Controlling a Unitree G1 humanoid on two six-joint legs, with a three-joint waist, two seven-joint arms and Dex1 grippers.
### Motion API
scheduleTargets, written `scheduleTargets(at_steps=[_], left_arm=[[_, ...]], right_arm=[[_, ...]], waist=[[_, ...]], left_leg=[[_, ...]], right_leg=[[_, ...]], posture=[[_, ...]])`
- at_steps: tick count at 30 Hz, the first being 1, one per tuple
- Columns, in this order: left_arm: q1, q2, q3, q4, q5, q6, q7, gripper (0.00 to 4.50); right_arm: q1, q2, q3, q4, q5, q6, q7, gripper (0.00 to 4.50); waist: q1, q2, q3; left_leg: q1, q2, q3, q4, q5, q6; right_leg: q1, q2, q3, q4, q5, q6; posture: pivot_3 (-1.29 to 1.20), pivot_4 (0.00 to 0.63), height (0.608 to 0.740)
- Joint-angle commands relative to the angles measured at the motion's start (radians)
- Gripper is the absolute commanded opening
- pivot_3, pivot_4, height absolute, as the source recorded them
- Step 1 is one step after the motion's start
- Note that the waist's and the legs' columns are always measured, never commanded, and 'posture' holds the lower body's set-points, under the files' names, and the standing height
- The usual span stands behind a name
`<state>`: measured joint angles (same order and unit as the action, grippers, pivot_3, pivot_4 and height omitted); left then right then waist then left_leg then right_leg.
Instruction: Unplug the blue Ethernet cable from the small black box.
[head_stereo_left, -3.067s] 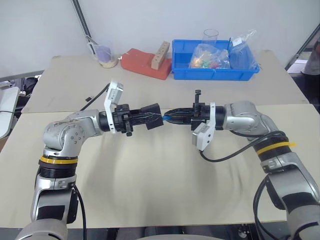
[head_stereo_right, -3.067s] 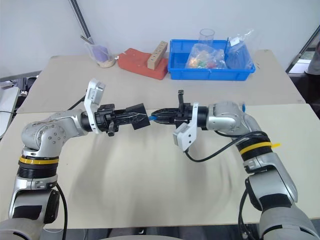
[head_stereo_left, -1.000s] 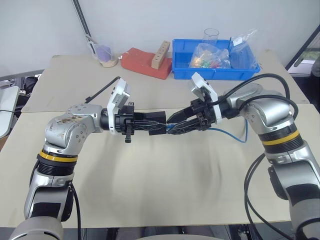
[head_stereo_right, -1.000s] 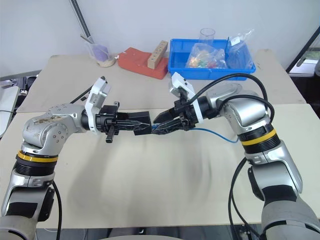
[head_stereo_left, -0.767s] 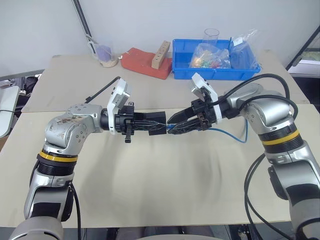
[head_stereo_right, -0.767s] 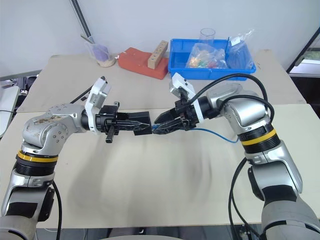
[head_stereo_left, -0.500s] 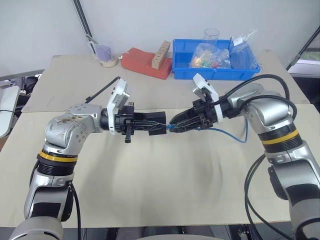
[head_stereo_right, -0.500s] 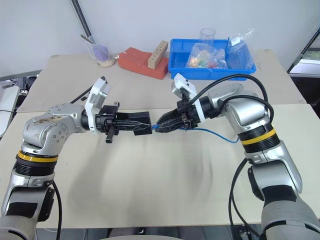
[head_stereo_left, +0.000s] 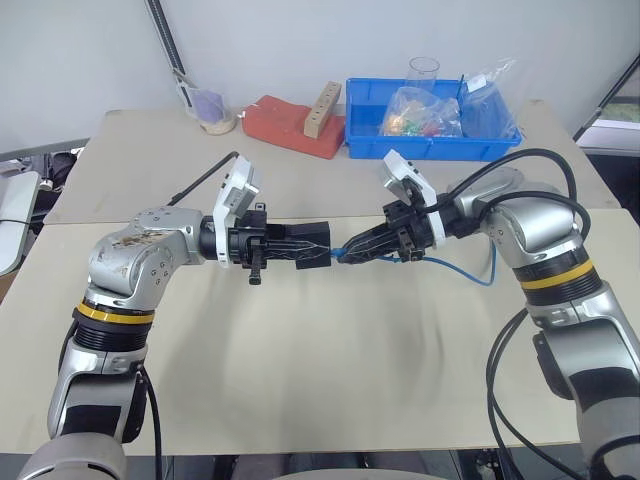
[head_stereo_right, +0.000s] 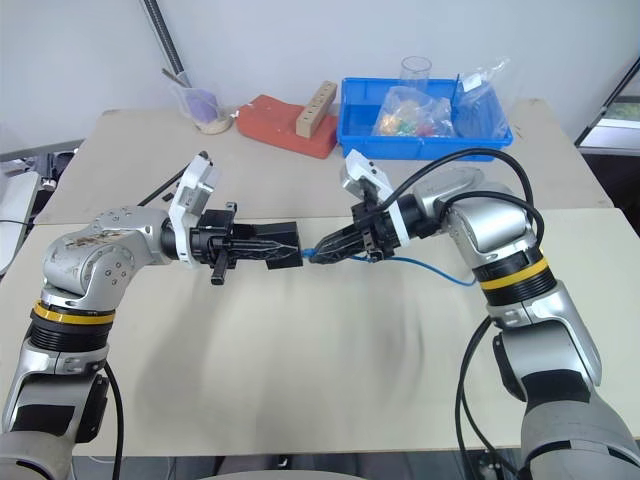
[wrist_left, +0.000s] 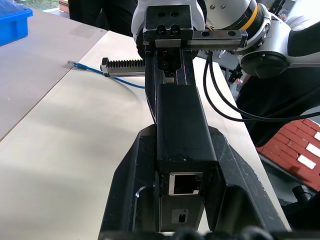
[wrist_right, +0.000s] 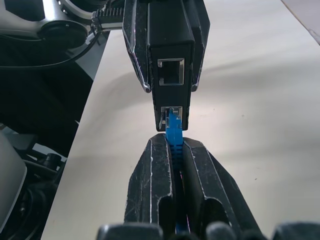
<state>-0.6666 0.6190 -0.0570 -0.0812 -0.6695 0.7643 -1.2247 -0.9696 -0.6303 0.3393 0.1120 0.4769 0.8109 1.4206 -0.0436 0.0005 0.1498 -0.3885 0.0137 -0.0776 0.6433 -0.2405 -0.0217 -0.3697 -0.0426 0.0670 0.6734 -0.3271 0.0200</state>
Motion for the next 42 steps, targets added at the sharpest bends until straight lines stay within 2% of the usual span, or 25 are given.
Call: scheduleTargets(at_steps=[1, 33, 34, 36, 42], left_arm=[[-0.010, 0.001, 0.012, -0.028, -0.014, -0.018, -0.012, 0.59], [-0.006, -0.006, 0.012, -0.036, -0.011, -0.016, -0.009, 0.59], [-0.005, -0.004, 0.012, -0.038, -0.012, -0.014, -0.010, 0.59], [-0.002, -0.002, 0.013, -0.041, -0.013, -0.012, -0.012, 0.59], [0.000, 0.001, 0.010, -0.051, -0.018, -0.003, -0.014, 0.59]], right_arm=[[-0.024, -0.006, -0.042, -0.021, 0.012, -0.008, 0.014, 1.16], [-0.041, 0.020, -0.040, -0.027, 0.027, 0.024, 0.022, 1.16], [-0.042, 0.020, -0.040, -0.024, 0.026, 0.022, 0.024, 0.62], [-0.046, 0.022, -0.041, -0.017, 0.025, 0.020, 0.026, 0.04], [-0.049, 0.025, -0.041, -0.011, 0.021, 0.014, 0.035, 0.04]], waist=[[0.000, 0.000, 0.000], [0.000, 0.000, 0.000], [0.000, 0.000, 0.000], [0.000, 0.000, 0.000], [0.000, 0.000, 0.000]], left_leg=[[0.000, 0.000, 0.000, 0.000, 0.000, 0.000], [0.000, 0.000, 0.000, 0.000, 0.000, 0.000], [0.000, 0.000, 0.000, 0.000, 0.000, 0.000], [0.000, 0.000, 0.000, 0.000, 0.000, 0.000], [0.000, 0.000, 0.000, 0.000, 0.000, 0.000]], right_leg=[[0.000, 0.000, 0.000, 0.000, 0.000, 0.000], [0.000, 0.000, 0.000, 0.000, 0.000, 0.000], [0.000, 0.000, 0.000, 0.000, 0.000, 0.000], [0.000, 0.000, 0.000, 0.000, 0.000, 0.000], [0.000, 0.000, 0.000, 0.000, 0.000, 0.000]], posture=[[0.00, 0.150, 0.740], [0.00, 0.150, 0.740], [0.00, 0.150, 0.740], [0.00, 0.150, 0.740], [0.00, 0.150, 0.740]])
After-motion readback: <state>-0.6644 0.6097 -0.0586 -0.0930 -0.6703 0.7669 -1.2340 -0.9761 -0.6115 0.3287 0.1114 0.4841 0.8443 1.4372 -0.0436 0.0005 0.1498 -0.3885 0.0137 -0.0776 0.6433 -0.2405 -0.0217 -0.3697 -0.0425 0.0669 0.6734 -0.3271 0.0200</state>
